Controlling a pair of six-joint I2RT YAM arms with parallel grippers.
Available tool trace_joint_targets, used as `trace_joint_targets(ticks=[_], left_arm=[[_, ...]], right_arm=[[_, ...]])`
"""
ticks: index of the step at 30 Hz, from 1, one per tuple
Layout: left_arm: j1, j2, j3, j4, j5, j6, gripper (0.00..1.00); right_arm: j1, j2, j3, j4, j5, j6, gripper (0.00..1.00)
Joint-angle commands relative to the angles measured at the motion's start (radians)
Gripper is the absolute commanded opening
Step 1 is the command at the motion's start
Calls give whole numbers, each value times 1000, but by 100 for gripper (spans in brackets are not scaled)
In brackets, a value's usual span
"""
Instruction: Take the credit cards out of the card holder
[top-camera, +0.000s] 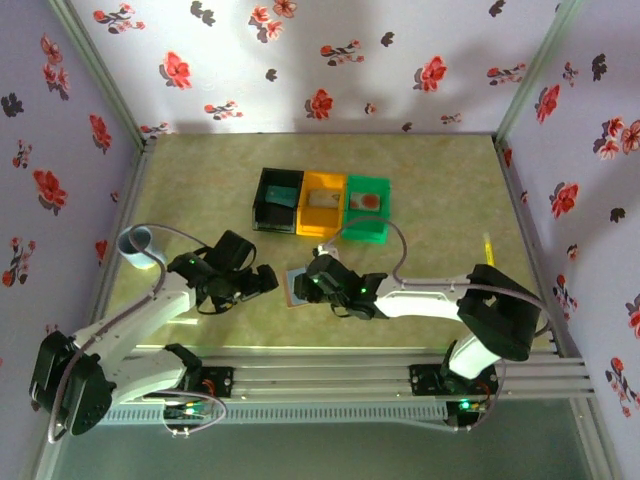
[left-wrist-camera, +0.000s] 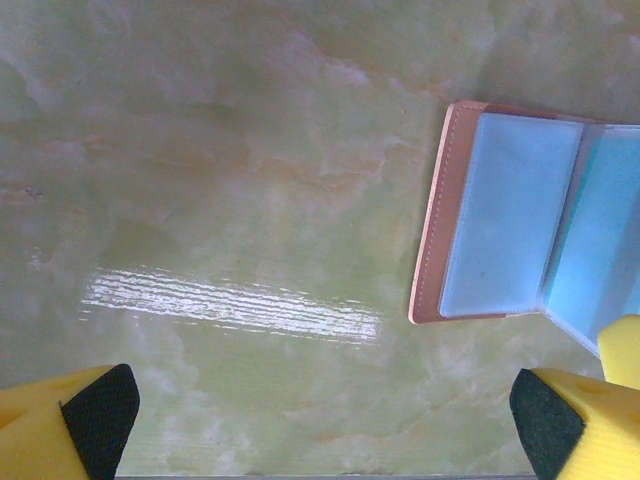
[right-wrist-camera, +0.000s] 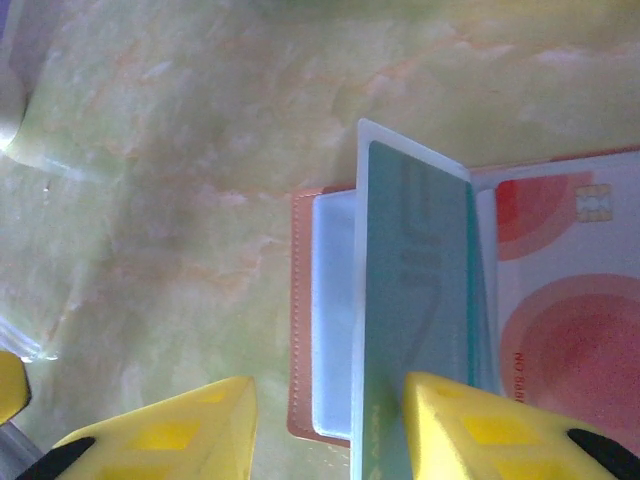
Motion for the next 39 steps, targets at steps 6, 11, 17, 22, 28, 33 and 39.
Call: trace_joint_targets(ticks=[6,11,17,22,28,33,39], left_arm=[[14,-25,-15,-41,-3,19,100],[14,-25,-23,-36,-1,11,100],[9,-3,-28,-13,7,-13,100],[-15,43,-16,3,5,-42,100],[-60,115,1,37,6,-71,100],[-96,204,32,42,5,-82,100],[-113,267,41,42,-4,-98,100]], right_arm=[[21,14,30,-6,1,-18,44],[21,-42,11,-47,57,-34,44],[-16,-115,-43,-61,68,-39,43],[-34,-116,-50,-74,27,-45,43],[-56,-113,-61,-46,-15,-47,42],[-78,-88,-45,-40,-66,-61,37],[-103,-55,-50,-9,-109,-58,33]])
